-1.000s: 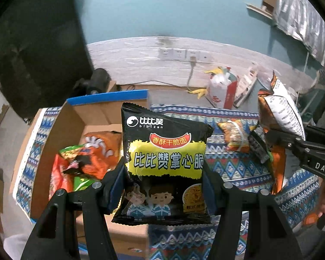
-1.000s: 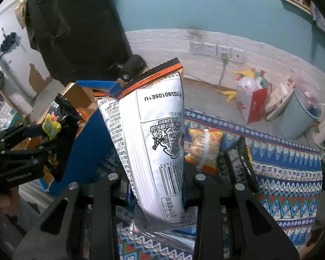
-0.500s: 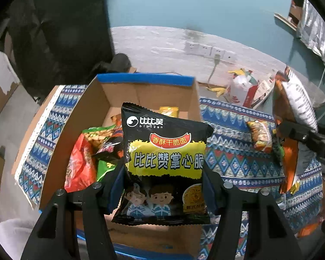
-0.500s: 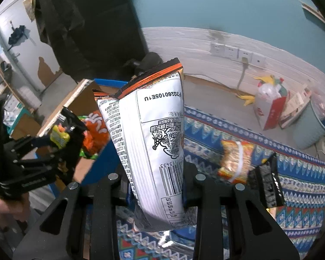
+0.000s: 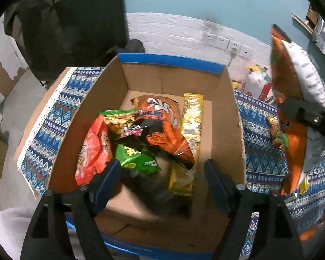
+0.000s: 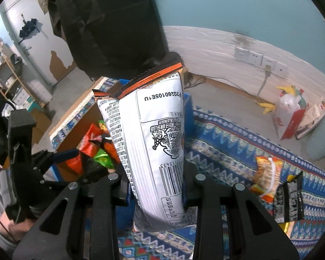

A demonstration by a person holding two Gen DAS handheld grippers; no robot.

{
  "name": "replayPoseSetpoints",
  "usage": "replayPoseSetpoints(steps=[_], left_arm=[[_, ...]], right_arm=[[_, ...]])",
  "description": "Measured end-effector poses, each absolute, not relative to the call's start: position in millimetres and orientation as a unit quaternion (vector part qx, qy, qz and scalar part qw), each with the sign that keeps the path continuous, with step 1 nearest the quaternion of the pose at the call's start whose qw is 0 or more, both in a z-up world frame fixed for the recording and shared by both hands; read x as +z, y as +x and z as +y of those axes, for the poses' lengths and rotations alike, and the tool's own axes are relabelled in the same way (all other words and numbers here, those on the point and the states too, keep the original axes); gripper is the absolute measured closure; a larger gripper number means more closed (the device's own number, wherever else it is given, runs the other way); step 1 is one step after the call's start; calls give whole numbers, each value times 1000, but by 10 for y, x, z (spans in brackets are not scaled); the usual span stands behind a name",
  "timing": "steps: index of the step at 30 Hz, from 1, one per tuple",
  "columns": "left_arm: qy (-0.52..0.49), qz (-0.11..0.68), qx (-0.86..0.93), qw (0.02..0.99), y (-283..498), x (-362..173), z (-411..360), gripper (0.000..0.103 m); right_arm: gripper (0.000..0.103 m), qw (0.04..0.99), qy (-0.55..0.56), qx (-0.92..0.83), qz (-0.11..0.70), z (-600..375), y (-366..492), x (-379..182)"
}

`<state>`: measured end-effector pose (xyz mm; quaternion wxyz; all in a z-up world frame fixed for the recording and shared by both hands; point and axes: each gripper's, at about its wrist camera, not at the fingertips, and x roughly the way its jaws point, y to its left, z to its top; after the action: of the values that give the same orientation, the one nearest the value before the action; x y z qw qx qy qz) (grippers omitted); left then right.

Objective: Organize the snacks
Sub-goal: 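Lift both held bags and carry them over the cardboard box, then open the left tool to drop the black bag while the right tool drops the white bag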

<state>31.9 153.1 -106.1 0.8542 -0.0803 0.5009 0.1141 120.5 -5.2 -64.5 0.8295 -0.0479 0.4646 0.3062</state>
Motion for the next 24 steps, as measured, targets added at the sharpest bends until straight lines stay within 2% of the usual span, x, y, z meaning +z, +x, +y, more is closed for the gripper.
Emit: replayPoseSetpoints(steps=[10, 13, 24], left_arm=[[-90, 495, 145, 852, 222, -957, 1856, 22], [-102, 494, 161, 848, 184, -947, 1971, 17], [-122, 489, 177, 845, 86, -947, 2171, 17]], right_arm=[[73, 813, -45, 327, 479, 382, 1278, -739], [73, 809, -41, 332, 483, 503, 1297, -768], [73, 794, -40, 354, 492, 931, 1343, -867]])
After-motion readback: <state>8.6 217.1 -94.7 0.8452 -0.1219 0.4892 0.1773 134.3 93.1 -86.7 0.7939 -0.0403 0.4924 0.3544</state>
